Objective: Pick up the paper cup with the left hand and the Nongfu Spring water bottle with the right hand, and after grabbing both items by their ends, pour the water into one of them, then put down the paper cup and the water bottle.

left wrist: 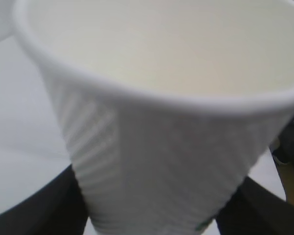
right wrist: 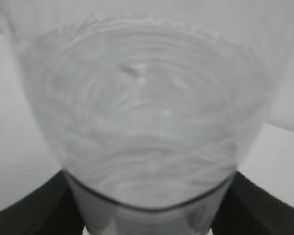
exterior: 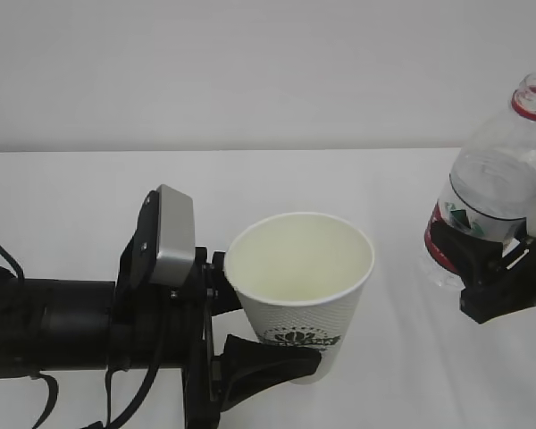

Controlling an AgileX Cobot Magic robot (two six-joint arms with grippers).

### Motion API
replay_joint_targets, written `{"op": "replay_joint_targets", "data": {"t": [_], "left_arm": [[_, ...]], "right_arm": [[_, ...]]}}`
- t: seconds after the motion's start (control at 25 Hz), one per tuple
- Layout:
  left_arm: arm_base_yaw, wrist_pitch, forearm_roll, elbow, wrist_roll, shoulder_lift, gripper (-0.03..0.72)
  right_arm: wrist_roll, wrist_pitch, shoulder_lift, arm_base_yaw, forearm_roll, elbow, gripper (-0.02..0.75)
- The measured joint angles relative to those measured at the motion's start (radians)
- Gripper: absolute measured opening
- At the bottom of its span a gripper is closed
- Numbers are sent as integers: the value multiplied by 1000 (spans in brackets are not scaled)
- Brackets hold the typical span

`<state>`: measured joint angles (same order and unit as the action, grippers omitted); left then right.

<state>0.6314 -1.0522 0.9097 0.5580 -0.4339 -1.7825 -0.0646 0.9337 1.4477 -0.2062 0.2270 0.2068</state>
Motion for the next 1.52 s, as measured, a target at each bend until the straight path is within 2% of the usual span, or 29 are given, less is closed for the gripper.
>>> {"op": "replay_joint_targets", "data": {"t": [0.92,1.52], "left_arm": [[0,5,6,2,-4,0,516],[0,-8,6,2,-4,0,499]], "right_arm": [[39,-26,0,0,101,62,495],[79,-119,0,0,199,159,495]]}}
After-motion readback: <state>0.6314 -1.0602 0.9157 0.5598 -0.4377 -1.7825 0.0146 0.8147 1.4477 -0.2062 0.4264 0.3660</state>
